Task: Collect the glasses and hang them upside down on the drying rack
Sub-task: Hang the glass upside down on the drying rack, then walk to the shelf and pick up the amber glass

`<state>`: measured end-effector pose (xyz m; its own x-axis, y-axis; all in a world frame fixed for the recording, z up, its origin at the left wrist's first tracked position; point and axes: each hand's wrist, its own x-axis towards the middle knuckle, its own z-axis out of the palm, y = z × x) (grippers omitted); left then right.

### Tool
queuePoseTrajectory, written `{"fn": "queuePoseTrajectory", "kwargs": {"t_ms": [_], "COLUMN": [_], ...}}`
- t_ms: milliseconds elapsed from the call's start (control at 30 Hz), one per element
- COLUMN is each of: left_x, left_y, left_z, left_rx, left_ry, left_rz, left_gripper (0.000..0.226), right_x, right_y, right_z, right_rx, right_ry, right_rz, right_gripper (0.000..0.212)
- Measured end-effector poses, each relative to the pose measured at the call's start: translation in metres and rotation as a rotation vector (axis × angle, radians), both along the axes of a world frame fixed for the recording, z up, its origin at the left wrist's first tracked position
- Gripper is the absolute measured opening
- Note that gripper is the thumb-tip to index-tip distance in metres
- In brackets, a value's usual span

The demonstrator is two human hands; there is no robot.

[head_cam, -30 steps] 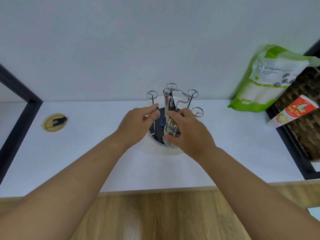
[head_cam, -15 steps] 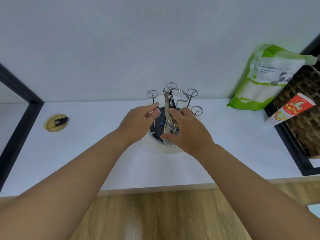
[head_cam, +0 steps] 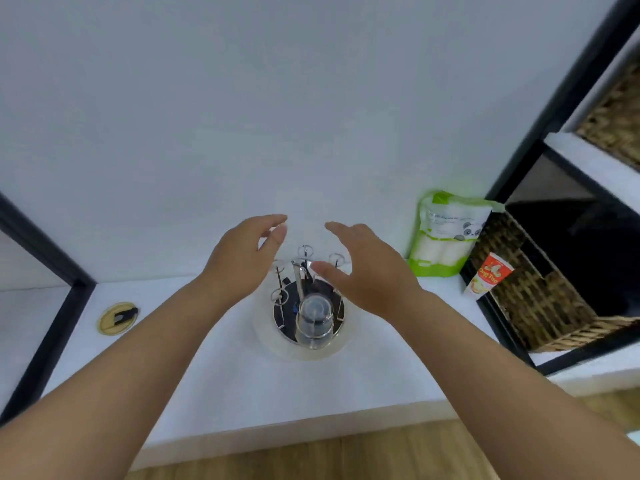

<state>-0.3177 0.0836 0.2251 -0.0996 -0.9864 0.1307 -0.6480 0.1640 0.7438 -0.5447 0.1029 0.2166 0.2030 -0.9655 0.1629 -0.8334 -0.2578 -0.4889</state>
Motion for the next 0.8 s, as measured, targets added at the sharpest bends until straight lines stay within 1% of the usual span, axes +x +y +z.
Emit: {"fn": "queuePoseTrajectory", "kwargs": {"t_ms": [100, 200, 300, 433, 533, 667, 700, 800], "left_x": [-0.012, -0.027, -0.045, -0.072, -0.094, -0.124, -0.132, -0.157], "left_y": [0.003, 0.014, 0.036, 0.064, 0.085, 0.115, 0.124, 0.152], "left_z": [0.091, 0.195, 0.293, 0.398, 0.459, 0.522, 0.533, 0.555], "left_rx": [-0.088, -0.196, -0.260, -0.345, -0.389, -0.447, -0.465, -0.513], "left_ry": [0.004, 0.000, 0.010, 0.000, 0.011, 0.056, 0.073, 0.110], "left_rz": [-0.029, -0.047, -0.077, -0.117, -0.150, -0.217, -0.234, -0.297], "left_gripper": [0.044, 0.045, 0.044, 0.039, 0.038, 0.041, 0.044, 0.062], "right_x": [-0.020, -0.043, -0.066, -0.092, -0.107, -0.126, -0.130, -0.143], "right_y": [0.001, 0.008, 0.026, 0.060, 0.090, 0.136, 0.148, 0.186], "right_z": [0.082, 0.178, 0.275, 0.382, 0.447, 0.510, 0.523, 0.549], "right_rx": [-0.066, -0.153, -0.231, -0.337, -0.405, -0.474, -0.485, -0.513], "right_ry": [-0.027, -0.075, -0.122, -0.166, -0.167, -0.140, -0.135, -0.142], "right_rz": [-0.022, -0.037, -0.057, -0.073, -0.087, -0.138, -0.157, -0.230], "right_gripper": [0.073, 0.072, 0.071, 0.068, 0.067, 0.065, 0.065, 0.065]}}
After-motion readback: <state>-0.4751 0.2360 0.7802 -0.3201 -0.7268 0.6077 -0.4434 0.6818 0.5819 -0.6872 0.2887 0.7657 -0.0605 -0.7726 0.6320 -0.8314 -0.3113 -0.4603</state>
